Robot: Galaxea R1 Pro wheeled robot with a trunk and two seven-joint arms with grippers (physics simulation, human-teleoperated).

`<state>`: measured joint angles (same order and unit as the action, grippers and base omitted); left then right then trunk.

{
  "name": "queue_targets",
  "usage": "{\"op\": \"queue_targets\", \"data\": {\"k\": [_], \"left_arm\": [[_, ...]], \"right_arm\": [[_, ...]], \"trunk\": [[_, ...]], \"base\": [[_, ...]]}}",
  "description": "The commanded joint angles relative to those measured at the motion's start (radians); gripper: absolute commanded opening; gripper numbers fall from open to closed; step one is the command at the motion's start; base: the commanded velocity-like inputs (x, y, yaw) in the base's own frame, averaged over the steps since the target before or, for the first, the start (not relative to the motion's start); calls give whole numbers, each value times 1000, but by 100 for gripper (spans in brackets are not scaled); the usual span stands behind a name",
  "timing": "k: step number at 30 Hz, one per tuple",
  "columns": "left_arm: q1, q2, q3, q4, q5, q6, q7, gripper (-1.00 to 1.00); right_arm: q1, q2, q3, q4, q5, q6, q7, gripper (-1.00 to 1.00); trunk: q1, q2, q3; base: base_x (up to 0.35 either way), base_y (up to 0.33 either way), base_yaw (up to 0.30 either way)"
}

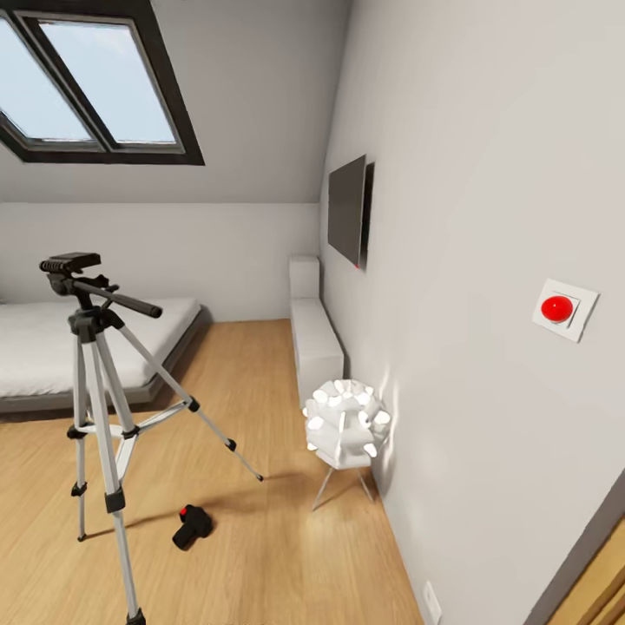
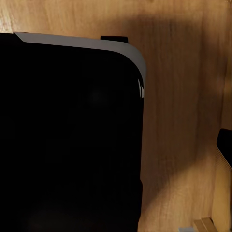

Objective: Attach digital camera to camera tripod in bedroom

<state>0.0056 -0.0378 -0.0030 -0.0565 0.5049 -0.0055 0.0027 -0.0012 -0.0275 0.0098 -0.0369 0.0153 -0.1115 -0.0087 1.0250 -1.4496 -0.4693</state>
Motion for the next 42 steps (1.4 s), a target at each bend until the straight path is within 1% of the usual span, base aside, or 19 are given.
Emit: {"op": "queue_targets", "data": {"k": [1, 42], "left_arm": [[1, 0, 0, -2, 4, -1, 0, 100], [1, 2, 0, 0, 6, -1, 0, 100]], "right_arm": [[0, 0, 1, 0, 2, -2, -1, 100], [0, -2, -1, 0, 2, -2, -2, 100]], "trunk": [[0, 0, -1], [0, 0, -1]], "base": [[0, 0, 278], [0, 0, 278]]}}
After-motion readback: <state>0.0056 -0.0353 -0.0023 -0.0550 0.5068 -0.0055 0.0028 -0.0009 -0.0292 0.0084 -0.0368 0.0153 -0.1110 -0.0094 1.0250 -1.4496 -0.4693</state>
